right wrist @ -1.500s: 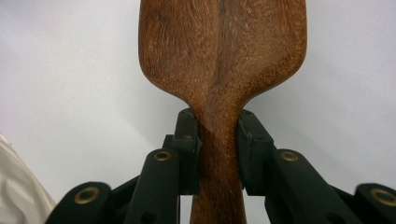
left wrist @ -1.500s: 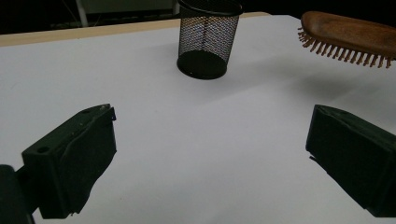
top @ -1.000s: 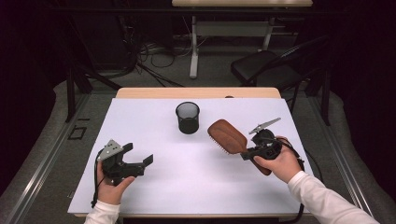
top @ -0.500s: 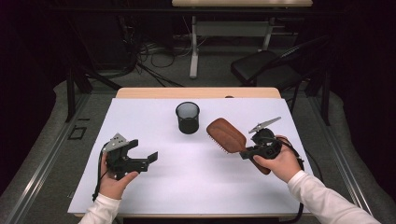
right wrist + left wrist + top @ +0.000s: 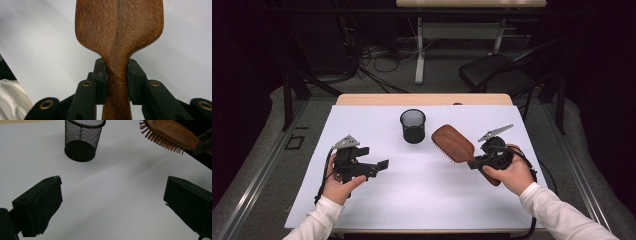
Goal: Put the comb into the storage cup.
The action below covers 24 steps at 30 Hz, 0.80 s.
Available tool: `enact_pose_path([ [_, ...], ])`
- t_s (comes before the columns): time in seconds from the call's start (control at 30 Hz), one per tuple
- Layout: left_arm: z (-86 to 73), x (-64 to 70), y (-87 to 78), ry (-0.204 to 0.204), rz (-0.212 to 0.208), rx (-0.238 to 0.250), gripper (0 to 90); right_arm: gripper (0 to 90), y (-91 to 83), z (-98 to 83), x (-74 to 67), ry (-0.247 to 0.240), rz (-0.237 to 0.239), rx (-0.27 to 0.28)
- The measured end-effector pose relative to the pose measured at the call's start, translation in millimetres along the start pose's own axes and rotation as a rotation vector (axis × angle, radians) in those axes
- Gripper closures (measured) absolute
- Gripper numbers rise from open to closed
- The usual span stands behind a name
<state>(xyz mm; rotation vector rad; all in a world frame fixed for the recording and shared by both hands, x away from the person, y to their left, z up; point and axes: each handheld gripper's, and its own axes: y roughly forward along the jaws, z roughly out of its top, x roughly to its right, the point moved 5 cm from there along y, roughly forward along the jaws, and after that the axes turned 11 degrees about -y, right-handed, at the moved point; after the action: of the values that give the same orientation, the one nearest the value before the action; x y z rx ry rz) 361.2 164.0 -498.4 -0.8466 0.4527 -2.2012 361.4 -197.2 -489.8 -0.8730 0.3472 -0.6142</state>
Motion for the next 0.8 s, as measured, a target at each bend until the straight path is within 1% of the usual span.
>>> enact_pose_path([
  [0.1, 2.2, 2.1, 0.8, -0.002, -0.006, -0.013, 2.0, 72.1, 0.0, 0.7, 0.1, -0.006, -0.002, 0.003],
  [0.13, 3.4, 3.2, 1.1, -0.004, -0.011, -0.021, 2.0, 72.1, 0.3, 1.2, 0.0, -0.007, -0.002, 0.012],
  [0.17, 4.7, 4.5, 1.4, -0.006, -0.015, -0.025, 2.0, 72.1, -0.6, 1.4, -0.3, -0.008, -0.001, 0.004],
  [0.27, 9.3, 7.6, 1.1, -0.005, -0.023, -0.039, 2.0, 72.1, -1.3, 3.9, -0.7, -0.011, -0.004, 0.018],
  [0.33, 12.9, 9.3, 0.5, -0.001, -0.026, -0.039, 2.0, 72.1, -1.9, 4.4, -1.0, -0.009, -0.004, 0.018],
  [0.53, 21.3, 12.7, -1.3, -0.01, -0.041, -0.041, 2.2, 72.1, -2.8, 8.4, -3.0, -0.008, -0.004, 0.032],
  [0.63, 24.7, 13.1, -2.5, -0.008, -0.037, -0.042, 3.1, 72.1, -2.4, 9.4, -2.8, -0.016, -0.006, 0.037],
  [0.8, 29.0, 12.3, -3.4, -0.026, -0.04, -0.044, 3.3, 72.2, -2.8, 12.1, -4.4, -0.012, -0.002, 0.048],
])
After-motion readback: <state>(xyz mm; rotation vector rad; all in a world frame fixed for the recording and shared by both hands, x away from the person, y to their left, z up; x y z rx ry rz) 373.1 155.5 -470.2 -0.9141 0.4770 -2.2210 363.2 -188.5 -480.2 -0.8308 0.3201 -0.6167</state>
